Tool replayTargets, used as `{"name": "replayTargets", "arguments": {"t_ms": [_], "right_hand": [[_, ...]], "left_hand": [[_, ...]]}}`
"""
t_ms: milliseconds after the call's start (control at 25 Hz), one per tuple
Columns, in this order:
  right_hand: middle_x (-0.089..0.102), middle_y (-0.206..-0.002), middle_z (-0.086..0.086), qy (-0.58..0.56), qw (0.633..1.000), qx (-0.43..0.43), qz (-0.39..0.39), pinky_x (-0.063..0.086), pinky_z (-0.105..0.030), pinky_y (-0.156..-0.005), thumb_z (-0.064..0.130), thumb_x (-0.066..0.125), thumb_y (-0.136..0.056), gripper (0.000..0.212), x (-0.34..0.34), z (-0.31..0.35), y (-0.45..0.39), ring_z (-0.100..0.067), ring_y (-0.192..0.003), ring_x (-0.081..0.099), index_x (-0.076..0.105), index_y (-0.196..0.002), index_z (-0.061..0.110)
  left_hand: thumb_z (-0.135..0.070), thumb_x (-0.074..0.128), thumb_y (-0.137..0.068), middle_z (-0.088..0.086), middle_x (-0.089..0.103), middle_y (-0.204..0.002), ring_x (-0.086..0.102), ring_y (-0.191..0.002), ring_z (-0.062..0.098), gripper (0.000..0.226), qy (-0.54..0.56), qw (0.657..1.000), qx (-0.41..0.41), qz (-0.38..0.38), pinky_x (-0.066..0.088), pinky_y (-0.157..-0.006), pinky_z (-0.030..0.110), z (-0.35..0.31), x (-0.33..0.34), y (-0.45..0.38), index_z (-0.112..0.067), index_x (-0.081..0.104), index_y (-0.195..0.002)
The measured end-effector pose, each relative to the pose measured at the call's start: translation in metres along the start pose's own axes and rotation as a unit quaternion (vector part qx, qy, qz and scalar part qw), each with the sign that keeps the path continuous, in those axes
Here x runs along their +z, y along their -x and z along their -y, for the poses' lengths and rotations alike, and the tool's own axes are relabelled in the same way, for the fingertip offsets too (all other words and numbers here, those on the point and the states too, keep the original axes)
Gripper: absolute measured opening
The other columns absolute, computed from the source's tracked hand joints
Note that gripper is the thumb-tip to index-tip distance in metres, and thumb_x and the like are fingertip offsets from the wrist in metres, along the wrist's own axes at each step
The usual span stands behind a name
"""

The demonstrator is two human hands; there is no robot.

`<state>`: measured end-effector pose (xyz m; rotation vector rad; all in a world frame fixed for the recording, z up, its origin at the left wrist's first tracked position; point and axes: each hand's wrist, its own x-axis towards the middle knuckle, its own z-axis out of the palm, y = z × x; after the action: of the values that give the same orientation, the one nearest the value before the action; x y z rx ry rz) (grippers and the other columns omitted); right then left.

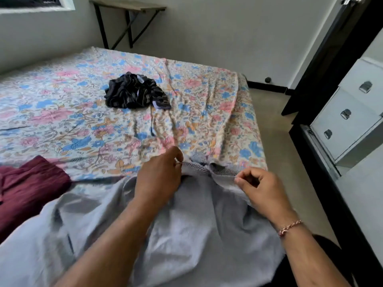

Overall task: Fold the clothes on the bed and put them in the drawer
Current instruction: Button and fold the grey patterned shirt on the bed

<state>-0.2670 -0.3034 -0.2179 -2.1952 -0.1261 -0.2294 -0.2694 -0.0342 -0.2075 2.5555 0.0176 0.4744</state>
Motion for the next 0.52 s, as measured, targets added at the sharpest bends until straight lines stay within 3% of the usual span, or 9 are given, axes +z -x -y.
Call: {"name": "replayTargets", "arguments": {"t_ms": [120, 320, 400, 480, 520], "right_hand": [[0.069, -0.064, 0.01, -0.035, 0.994, 0.054, 0.084, 0.048, -0.024, -0.058, 0.015, 0.079, -0.09, 0.017, 0.009, -0.01, 0.035, -0.002, -0.053, 0.059, 0.075, -0.077, 0.025], [0.052, -0.056, 0.002, -0.119, 0.979, 0.137, 0.097, 0.039, -0.026, -0.048, 0.009, 0.065, -0.098, 0.022, 0.003, -0.023, 0.062, -0.012, -0.045, 0.045, 0.064, -0.076, 0.013], [0.052, -0.06, 0.0, -0.132, 0.972, 0.145, 0.126, 0.039, -0.029, -0.055, 0.009, 0.065, -0.097, 0.024, -0.006, -0.025, 0.064, -0.014, -0.055, 0.044, 0.065, -0.073, 0.015], [0.058, -0.061, 0.006, -0.059, 0.973, 0.102, 0.2, 0.041, -0.026, -0.058, 0.017, 0.072, -0.094, 0.018, -0.018, -0.026, 0.058, -0.009, -0.058, 0.049, 0.069, -0.076, 0.016], [0.063, -0.062, 0.006, -0.016, 0.97, 0.083, 0.227, 0.043, -0.023, -0.058, 0.021, 0.076, -0.092, 0.016, -0.023, -0.025, 0.052, -0.006, -0.058, 0.052, 0.071, -0.078, 0.018]], "left_hand": [[-0.014, 0.067, -0.09, -0.014, 0.063, -0.077, 0.056, -0.065, 0.002, 0.02, 0.142, 0.988, -0.041, 0.045, 0.042, -0.062, 0.025, -0.007, 0.0, 0.052, -0.033, 0.073, -0.094], [-0.018, 0.069, -0.098, -0.011, 0.066, -0.07, 0.054, -0.054, -0.002, 0.015, 0.293, 0.949, -0.093, 0.074, 0.041, -0.055, 0.016, -0.028, 0.007, 0.078, -0.026, 0.082, -0.098], [-0.016, 0.067, -0.1, -0.011, 0.065, -0.07, 0.052, -0.054, 0.003, 0.019, 0.263, 0.958, -0.076, 0.083, 0.044, -0.054, 0.021, -0.026, 0.008, 0.071, -0.028, 0.079, -0.109], [-0.02, 0.069, -0.098, -0.011, 0.069, -0.078, 0.062, -0.065, 0.006, 0.018, 0.127, 0.984, -0.013, 0.123, 0.052, -0.064, 0.026, -0.02, 0.009, 0.063, -0.027, 0.078, -0.111], [-0.023, 0.07, -0.096, -0.01, 0.07, -0.08, 0.065, -0.071, 0.009, 0.011, 0.046, 0.988, 0.011, 0.15, 0.053, -0.068, 0.028, -0.016, 0.01, 0.059, -0.026, 0.078, -0.102]]}}
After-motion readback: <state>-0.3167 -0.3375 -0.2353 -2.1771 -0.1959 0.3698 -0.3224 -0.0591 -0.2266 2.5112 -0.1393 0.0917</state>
